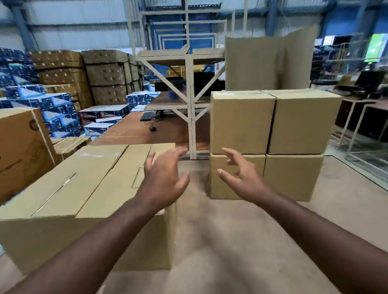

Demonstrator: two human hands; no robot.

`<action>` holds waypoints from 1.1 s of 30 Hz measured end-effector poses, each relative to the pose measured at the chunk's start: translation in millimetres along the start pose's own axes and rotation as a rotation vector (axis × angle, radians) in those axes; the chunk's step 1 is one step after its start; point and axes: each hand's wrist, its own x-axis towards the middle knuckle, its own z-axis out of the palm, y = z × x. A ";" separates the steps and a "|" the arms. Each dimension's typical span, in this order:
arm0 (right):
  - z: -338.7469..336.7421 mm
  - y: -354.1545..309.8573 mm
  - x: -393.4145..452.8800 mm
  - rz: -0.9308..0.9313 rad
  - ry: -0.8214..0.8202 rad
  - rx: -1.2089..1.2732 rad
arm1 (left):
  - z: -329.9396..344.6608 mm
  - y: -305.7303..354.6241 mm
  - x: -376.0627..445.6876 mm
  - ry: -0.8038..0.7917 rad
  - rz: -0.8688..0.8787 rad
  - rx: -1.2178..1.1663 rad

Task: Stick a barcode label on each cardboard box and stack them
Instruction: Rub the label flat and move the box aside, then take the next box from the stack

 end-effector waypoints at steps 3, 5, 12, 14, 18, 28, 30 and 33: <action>-55.7 5.1 40.8 0.095 0.099 0.137 | 19.5 46.6 73.4 -0.026 0.056 -0.023; -88.3 12.5 66.8 0.137 0.151 0.158 | 36.8 69.7 120.3 -0.076 0.024 -0.030; -142.6 50.1 129.6 0.195 0.199 0.117 | 104.7 91.7 213.2 -0.103 -0.133 -0.130; -147.9 62.8 145.4 0.201 0.213 0.106 | 124.5 81.8 238.5 -0.093 -0.183 -0.116; -146.5 86.6 176.6 0.145 0.204 -0.007 | 145.2 64.8 288.7 -0.065 -0.240 -0.106; -122.3 131.1 212.4 0.103 0.339 0.064 | 193.4 7.4 310.5 -0.112 -0.253 -0.031; -118.0 137.3 213.0 0.113 0.386 0.063 | 195.8 0.4 303.2 -0.069 -0.201 0.039; -119.4 139.3 215.2 0.169 0.467 0.099 | 185.8 -1.0 298.4 0.006 -0.144 0.098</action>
